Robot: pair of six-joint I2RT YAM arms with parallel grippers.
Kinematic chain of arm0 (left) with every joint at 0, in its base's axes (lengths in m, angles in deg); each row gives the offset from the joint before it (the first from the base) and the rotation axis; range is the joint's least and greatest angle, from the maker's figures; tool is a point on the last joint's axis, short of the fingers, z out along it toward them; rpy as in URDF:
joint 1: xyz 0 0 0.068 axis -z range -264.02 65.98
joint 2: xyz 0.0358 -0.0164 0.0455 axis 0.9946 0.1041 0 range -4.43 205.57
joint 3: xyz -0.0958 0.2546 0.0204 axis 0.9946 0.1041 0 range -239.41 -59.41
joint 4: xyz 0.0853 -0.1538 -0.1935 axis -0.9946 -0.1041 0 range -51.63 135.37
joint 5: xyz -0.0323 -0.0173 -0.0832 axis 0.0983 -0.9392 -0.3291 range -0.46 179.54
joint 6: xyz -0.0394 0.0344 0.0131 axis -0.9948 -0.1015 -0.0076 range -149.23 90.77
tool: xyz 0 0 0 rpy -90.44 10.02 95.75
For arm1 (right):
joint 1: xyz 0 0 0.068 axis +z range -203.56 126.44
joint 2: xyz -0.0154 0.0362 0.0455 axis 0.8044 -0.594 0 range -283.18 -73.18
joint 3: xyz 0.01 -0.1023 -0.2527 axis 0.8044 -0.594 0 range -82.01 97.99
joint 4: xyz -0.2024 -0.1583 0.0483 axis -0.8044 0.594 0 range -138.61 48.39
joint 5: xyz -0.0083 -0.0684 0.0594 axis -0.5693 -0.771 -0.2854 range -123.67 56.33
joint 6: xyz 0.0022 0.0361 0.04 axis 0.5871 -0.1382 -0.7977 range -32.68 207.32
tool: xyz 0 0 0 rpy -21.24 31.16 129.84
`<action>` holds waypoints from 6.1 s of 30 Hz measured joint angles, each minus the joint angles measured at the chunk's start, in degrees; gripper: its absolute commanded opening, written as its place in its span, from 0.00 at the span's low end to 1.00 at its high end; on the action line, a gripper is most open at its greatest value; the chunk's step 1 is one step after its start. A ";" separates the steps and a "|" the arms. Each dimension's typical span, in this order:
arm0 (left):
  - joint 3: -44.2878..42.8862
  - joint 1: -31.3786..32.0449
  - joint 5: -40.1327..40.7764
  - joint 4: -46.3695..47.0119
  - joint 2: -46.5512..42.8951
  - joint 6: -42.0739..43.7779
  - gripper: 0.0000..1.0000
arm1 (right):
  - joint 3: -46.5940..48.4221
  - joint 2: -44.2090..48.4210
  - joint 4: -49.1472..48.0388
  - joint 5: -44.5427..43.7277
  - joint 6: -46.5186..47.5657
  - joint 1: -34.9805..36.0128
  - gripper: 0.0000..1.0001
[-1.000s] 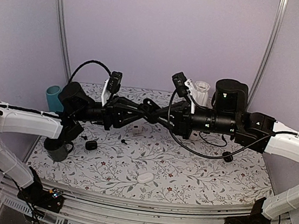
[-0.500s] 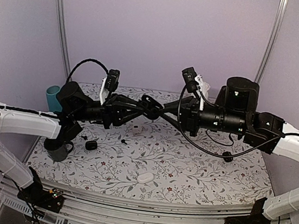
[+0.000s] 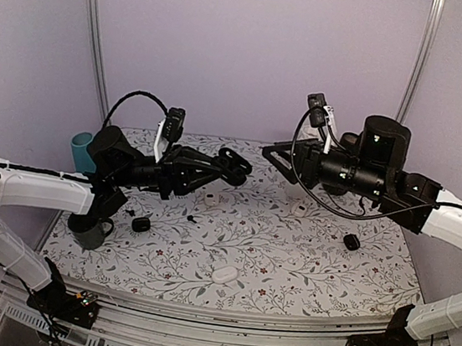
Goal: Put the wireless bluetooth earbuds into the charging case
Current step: Adjust the right earbud in the right side groove of the charging case, then close the charging case with the earbuds.
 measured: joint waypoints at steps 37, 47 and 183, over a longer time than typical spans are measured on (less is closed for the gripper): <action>4.39 6.73 21.84 11.34 -3.43 18.40 0.00 | -8.68 -8.48 -32.74 20.06 -40.48 -2.27 0.82; 4.39 7.72 23.47 11.30 -3.06 21.86 0.00 | -5.31 -11.93 -34.86 22.80 -45.09 -2.54 0.70; -0.90 1.44 6.91 9.66 1.81 -1.68 0.00 | 13.84 -11.08 0.98 31.19 -7.78 -1.90 0.28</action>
